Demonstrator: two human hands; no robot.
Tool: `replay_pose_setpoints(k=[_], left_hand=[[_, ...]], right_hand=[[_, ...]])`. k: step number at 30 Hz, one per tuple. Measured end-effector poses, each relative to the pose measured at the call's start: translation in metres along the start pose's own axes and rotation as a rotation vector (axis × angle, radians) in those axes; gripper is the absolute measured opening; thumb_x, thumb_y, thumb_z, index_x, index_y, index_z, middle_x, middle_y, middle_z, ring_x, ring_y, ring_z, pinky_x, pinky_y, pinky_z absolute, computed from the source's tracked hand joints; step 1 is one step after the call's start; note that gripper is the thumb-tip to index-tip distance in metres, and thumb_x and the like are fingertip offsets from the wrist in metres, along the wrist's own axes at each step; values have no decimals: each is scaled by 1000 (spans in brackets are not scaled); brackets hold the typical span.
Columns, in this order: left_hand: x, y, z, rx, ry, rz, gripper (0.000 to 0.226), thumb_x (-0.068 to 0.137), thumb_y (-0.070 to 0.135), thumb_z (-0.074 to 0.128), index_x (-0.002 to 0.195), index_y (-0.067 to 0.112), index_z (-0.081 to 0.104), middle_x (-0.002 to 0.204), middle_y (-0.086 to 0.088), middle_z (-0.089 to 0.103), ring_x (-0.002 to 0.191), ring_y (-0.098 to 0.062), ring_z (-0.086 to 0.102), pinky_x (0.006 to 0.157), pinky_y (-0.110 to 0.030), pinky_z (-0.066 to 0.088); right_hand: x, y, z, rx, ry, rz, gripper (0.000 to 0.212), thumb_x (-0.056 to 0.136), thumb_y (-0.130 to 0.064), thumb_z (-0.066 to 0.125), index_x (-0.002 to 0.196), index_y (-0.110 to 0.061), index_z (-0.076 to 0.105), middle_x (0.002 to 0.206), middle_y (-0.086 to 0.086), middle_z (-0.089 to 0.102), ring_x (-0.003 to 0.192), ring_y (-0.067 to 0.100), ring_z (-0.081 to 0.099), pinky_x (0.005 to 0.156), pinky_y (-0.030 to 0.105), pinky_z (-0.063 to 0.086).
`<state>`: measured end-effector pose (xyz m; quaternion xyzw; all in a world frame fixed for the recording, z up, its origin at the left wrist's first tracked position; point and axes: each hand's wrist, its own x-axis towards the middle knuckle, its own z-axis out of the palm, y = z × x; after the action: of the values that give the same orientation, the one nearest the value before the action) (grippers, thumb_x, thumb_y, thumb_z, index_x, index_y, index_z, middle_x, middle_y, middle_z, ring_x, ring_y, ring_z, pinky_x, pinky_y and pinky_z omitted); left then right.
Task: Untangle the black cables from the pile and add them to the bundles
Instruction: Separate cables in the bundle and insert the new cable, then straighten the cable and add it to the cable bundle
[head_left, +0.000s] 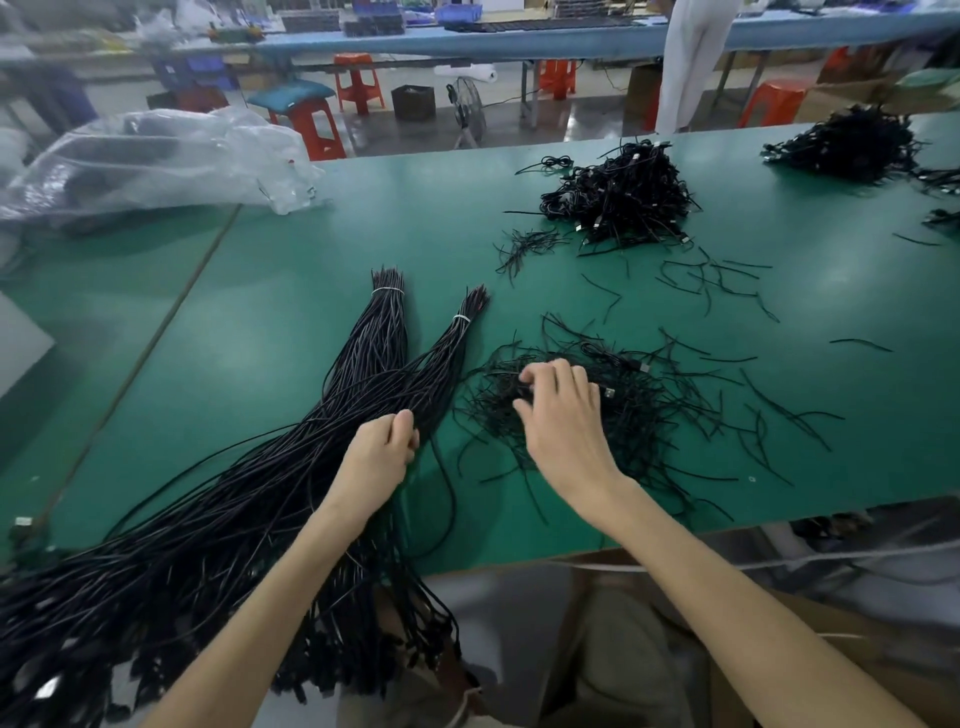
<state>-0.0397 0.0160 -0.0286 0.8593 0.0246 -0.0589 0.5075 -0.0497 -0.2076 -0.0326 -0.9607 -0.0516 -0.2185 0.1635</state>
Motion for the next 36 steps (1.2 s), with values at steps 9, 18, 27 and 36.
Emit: replay_pose_setpoints(k=[9,18,27,36], left_hand=[[-10,11,19,-218,-120,-63,35,110,19,34,82,8,53,59,3,37,45,-9,26,42,-23,22],[-17,6,25,-313,-206,-104,34,111,14,29,92,5,55,57,8,40,43,-9,27,41,-23,22],[-19,8,25,-354,-217,-115,33,112,18,30,92,7,54,59,7,40,46,-11,26,48,-30,19],[-15,16,38,-441,-189,-156,35,111,18,31,86,9,53,58,6,37,41,-8,26,40,-23,18]], right_hand=[[8,29,24,-54,-252,179,22,102,-34,62,112,-15,58,115,3,59,110,23,49,96,34,40],[13,30,13,80,-209,228,9,98,-25,68,92,-19,65,101,-2,63,107,22,48,96,37,35],[18,29,-8,265,-144,300,11,98,-21,67,90,-14,67,99,-3,62,105,16,46,101,39,42],[10,-13,-27,1080,-28,609,8,99,-25,67,92,-22,70,79,-5,67,62,-5,56,74,22,45]])
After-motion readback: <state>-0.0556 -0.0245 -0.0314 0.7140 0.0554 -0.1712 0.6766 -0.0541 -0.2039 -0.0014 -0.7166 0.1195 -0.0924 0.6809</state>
